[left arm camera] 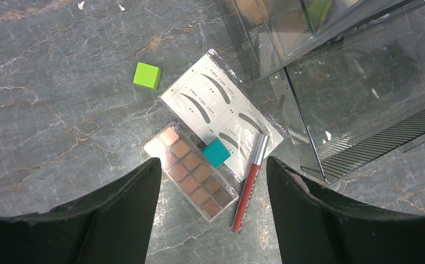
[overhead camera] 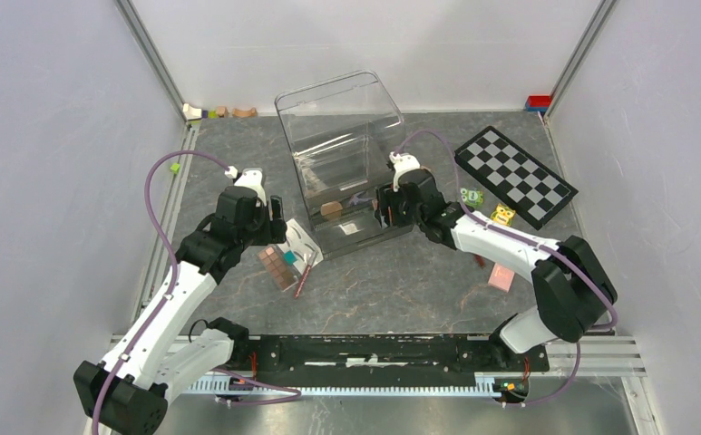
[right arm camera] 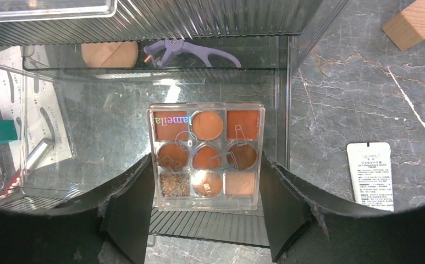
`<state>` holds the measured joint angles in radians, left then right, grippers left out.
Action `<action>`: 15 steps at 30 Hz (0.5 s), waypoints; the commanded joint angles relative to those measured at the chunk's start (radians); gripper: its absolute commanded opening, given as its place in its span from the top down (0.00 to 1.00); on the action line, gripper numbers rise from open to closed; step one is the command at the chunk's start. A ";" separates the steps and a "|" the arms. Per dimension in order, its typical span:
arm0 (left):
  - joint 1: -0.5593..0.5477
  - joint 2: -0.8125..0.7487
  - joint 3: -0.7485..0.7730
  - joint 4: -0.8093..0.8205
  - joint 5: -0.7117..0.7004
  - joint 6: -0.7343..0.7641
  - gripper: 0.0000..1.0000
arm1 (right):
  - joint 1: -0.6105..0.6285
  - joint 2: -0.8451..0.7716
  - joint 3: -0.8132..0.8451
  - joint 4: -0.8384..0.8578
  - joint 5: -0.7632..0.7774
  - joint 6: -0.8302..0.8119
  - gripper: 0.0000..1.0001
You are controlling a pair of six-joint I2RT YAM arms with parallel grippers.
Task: Organize the makeup
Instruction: Place the makeup in the drawer.
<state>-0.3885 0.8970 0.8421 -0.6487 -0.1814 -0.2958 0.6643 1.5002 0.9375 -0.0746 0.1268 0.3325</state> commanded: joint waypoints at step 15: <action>0.003 -0.003 0.012 0.032 -0.002 0.042 0.23 | 0.008 -0.066 0.084 -0.030 0.026 -0.028 0.21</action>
<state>-0.3885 0.8970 0.8421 -0.6483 -0.1810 -0.2958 0.6662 1.4940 0.9668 -0.0879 0.1337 0.3244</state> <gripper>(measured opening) 0.765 0.782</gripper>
